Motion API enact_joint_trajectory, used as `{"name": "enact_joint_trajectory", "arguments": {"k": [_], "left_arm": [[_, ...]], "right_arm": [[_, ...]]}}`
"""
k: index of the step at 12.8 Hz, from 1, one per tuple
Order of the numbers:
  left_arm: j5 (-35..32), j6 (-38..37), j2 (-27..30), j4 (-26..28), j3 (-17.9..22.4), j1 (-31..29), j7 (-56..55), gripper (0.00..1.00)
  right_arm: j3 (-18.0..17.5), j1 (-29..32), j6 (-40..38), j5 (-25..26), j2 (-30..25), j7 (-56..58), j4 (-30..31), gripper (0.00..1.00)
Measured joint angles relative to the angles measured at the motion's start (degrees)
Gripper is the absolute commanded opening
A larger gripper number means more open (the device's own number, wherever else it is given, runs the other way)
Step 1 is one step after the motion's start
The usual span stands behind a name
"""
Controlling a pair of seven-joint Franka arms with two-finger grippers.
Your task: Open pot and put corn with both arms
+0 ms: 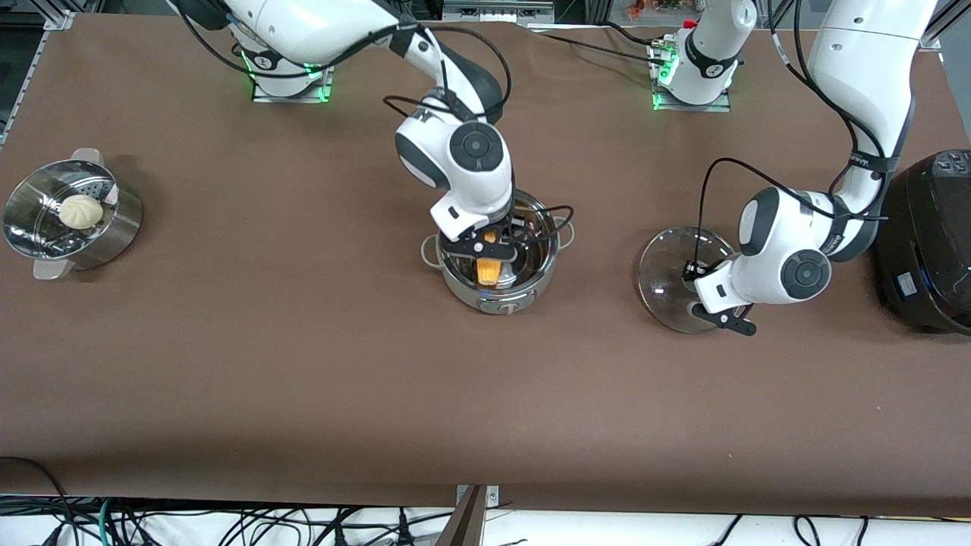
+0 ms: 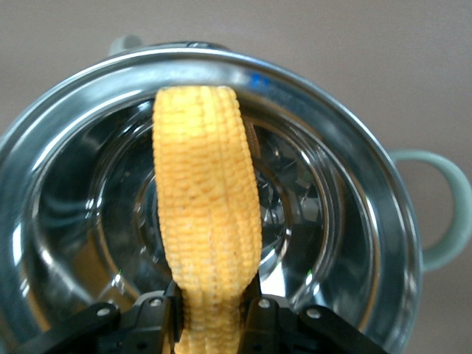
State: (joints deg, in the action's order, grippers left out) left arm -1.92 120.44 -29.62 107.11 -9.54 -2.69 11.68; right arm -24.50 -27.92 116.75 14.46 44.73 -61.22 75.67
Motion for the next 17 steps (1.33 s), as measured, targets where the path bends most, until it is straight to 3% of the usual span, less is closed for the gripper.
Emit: {"name": "enact_joint_trajectory", "arguments": {"k": [1,3,7,9,12,14,17], "left_arm": [[0.00,-0.52,0.77,-0.21,0.00,-0.06,0.00,1.00],[0.01,-4.82,5.29,-2.26,-0.06,-0.14,-0.01,1.00],[-0.05,-25.08,18.94,-15.39,-0.38,-0.03,-2.87,1.00],[-0.31,-30.17,21.06,-21.55,-0.27,-0.25,-12.81,1.00],[-0.30,-32.83,21.13,-23.31,-0.30,-0.24,-20.86,1.00],[-0.29,-33.72,21.73,-23.05,-0.39,-0.23,-21.66,1.00],[2.23,-31.79,25.94,-18.33,-1.24,-0.28,-21.80,1.00]], "right_arm": [[0.09,0.02,0.20,0.00,0.42,0.00,-0.24,0.98],[0.07,-0.09,0.27,0.29,0.62,0.00,-0.34,1.00],[0.04,-2.32,-1.21,3.17,0.61,-0.89,-1.15,1.00],[-0.05,-3.18,-5.71,3.34,0.23,-1.72,-3.66,1.00],[0.54,-2.50,-17.32,3.73,-1.80,2.34,-10.39,1.00],[1.36,4.12,-24.30,2.65,-6.84,15.42,-13.72,1.00],[1.57,21.38,-29.84,-1.36,-13.59,30.98,-14.14,1.00]]}}
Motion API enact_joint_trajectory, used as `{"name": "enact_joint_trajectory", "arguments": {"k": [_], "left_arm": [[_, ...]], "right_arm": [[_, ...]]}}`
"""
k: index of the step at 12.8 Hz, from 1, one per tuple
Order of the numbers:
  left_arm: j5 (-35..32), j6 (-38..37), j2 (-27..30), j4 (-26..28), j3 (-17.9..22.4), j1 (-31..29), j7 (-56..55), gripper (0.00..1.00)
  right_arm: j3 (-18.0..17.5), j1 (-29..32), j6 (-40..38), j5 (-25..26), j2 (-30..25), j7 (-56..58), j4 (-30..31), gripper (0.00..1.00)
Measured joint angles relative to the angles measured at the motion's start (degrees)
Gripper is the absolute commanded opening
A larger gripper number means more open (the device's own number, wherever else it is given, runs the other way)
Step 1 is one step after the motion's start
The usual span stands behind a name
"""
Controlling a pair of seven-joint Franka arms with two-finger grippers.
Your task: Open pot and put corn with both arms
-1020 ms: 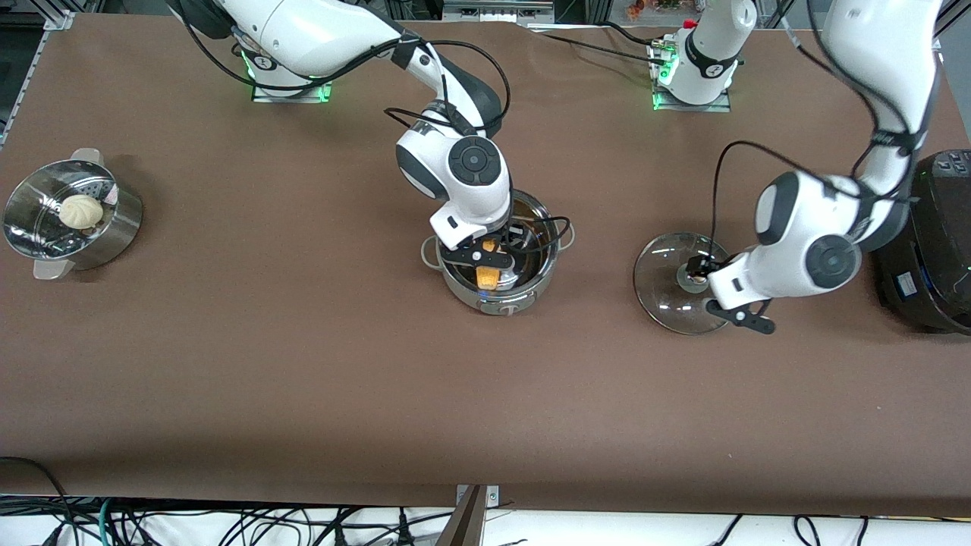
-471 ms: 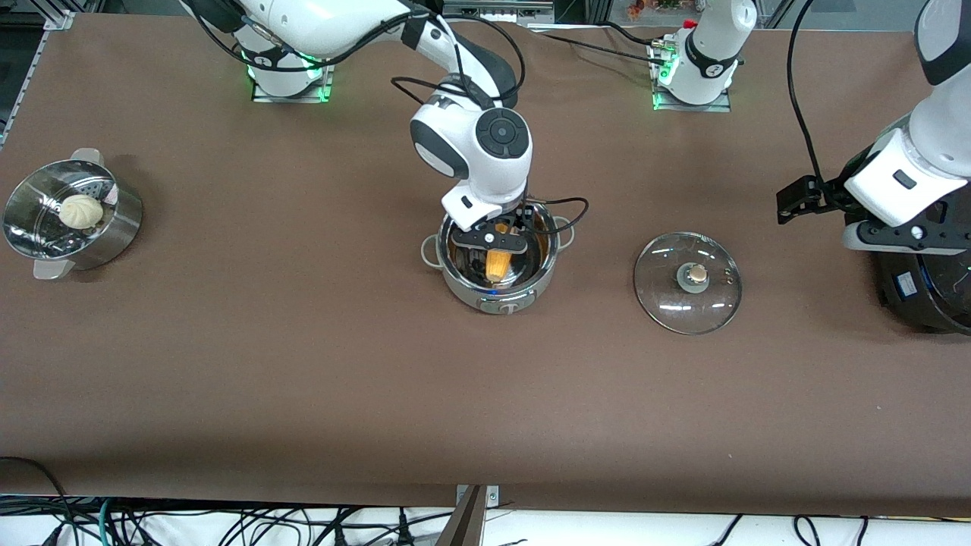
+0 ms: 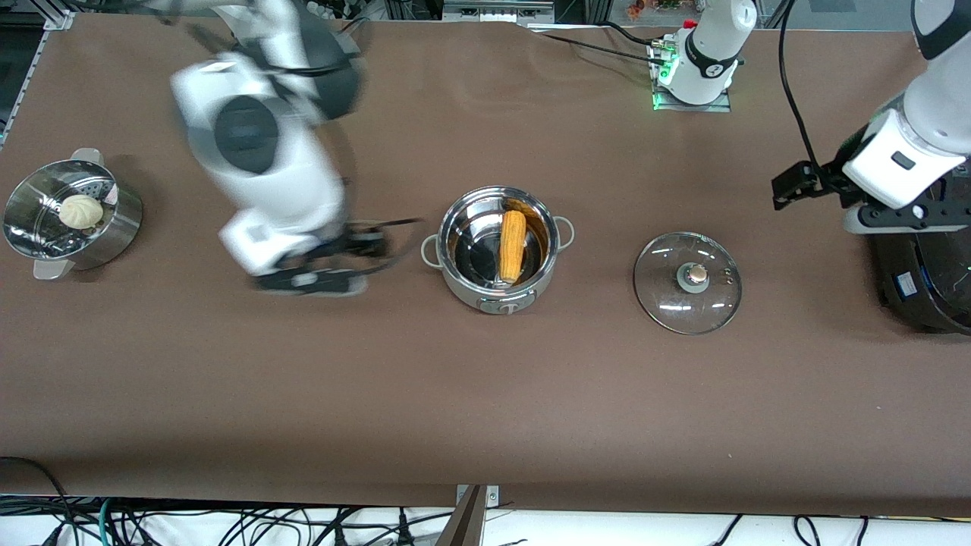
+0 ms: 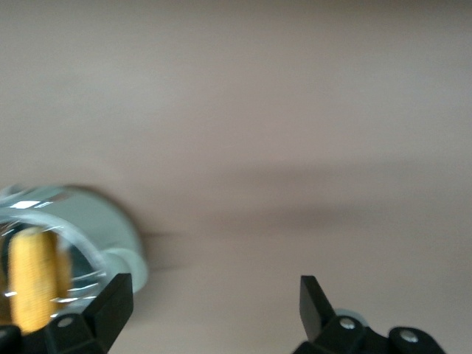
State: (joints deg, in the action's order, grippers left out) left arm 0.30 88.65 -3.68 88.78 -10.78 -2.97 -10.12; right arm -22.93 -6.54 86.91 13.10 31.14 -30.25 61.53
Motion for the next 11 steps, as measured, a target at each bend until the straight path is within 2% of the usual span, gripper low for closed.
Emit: {"name": "enact_joint_trajectory", "arguments": {"k": [2,5,7,9,11], "left_arm": [[2.26,2.64,1.96,2.85,0.05,-1.35,0.62,1.00],[2.45,2.82,2.64,3.78,0.07,-2.33,1.62,1.00],[2.45,2.77,2.87,3.89,-0.01,-2.33,1.63,1.00],[2.34,2.59,3.00,3.94,0.03,-2.37,1.64,1.00],[2.34,2.53,3.30,3.91,1.11,-1.10,1.66,1.00]], "right_arm": [[0.15,7.28,-2.29,-0.40,-1.39,4.37,-0.02,1.00],[5.52,8.87,-2.35,-0.43,-6.18,6.57,1.34,1.00],[11.04,8.83,-1.18,-2.94,-14.13,6.57,8.60,1.00],[17.89,9.00,-0.05,-9.53,-23.69,9.18,19.30,1.00],[22.38,9.24,0.92,-11.58,-28.92,23.56,27.09,1.00]]}}
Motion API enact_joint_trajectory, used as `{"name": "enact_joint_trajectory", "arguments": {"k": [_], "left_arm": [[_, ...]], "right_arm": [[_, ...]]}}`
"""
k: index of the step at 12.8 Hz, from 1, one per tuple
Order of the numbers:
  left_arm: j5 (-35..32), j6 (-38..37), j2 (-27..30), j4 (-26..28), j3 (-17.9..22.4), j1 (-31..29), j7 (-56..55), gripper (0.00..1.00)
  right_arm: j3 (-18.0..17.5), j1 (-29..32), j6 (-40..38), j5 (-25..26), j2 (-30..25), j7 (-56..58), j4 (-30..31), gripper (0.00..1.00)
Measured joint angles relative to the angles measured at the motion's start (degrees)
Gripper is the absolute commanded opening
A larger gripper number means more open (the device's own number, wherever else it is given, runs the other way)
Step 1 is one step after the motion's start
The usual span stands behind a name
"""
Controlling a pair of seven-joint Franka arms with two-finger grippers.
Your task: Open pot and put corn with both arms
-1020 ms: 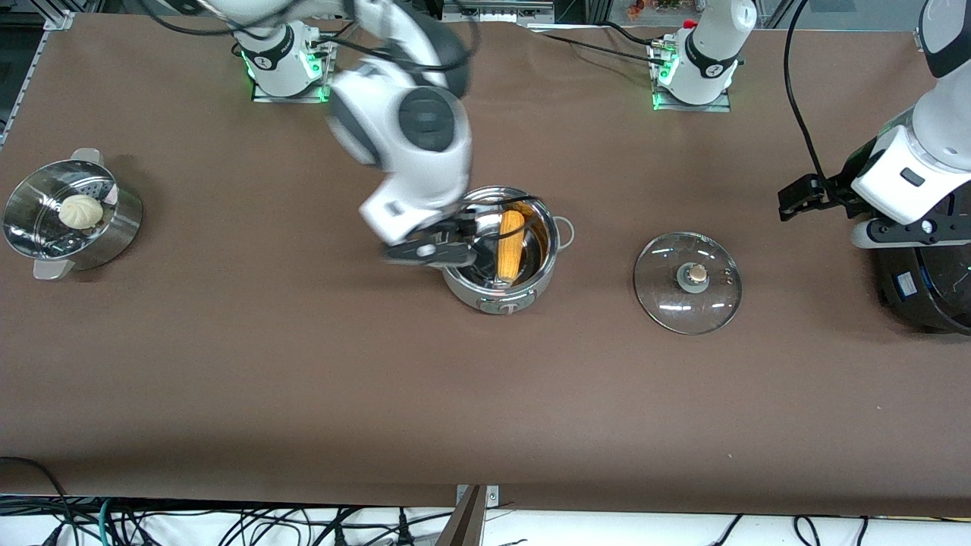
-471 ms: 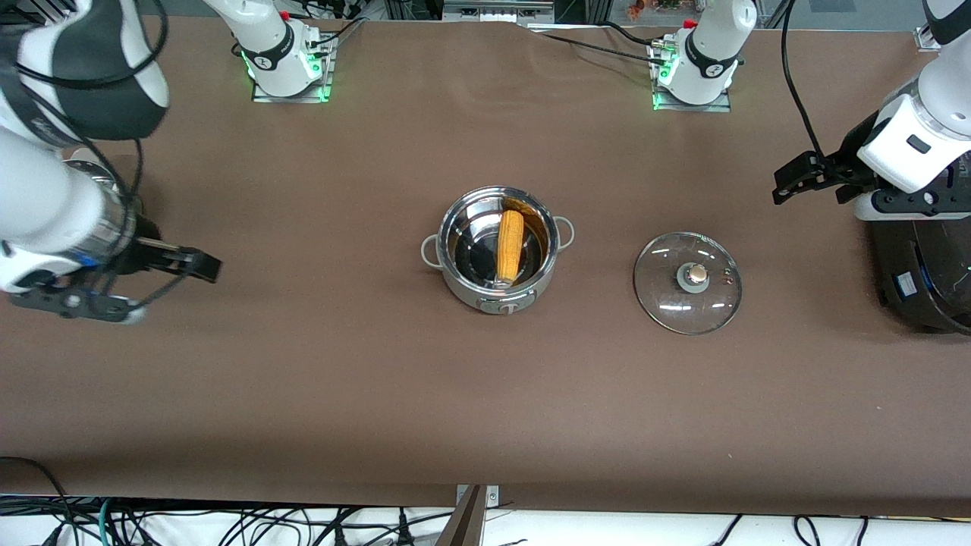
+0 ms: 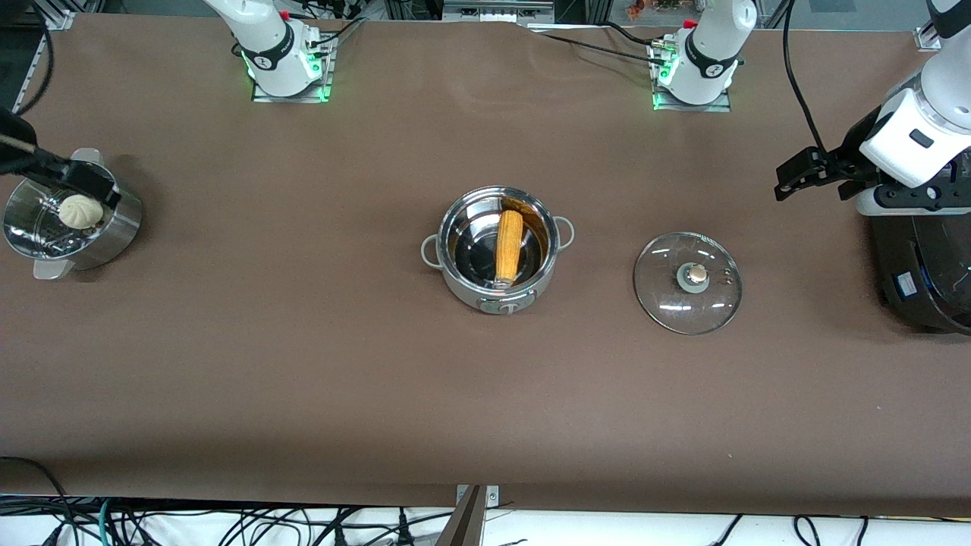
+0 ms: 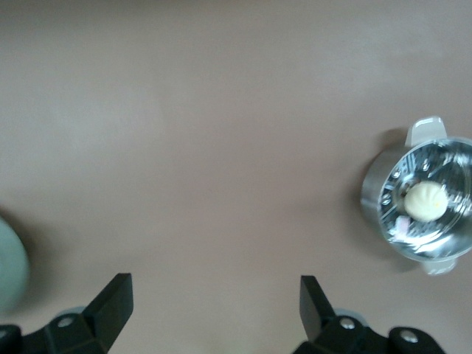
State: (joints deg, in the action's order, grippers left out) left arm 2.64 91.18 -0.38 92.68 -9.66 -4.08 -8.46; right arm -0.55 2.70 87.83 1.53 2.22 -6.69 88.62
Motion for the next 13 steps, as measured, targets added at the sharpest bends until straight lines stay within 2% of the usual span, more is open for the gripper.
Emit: {"name": "enact_joint_trajectory", "arguments": {"k": [2,4,8,13], "left_arm": [[-0.30,0.00,0.22,-0.25,5.88,5.90,0.00,1.00],[-0.34,0.00,0.20,-0.28,8.27,7.44,0.13,1.00],[-3.73,-0.11,0.18,-0.27,7.18,7.93,0.30,1.00],[-4.05,-1.24,0.19,-0.28,6.90,7.99,0.31,1.00]], "right_arm": [[2.07,0.33,1.17,-0.19,-0.69,8.17,2.55,1.00],[2.33,0.58,1.41,-0.21,-0.70,9.83,3.14,1.00],[1.38,0.60,1.22,-0.28,-1.01,9.85,3.39,1.00],[0.97,0.59,0.31,-0.28,-0.61,9.85,3.00,1.00]]}}
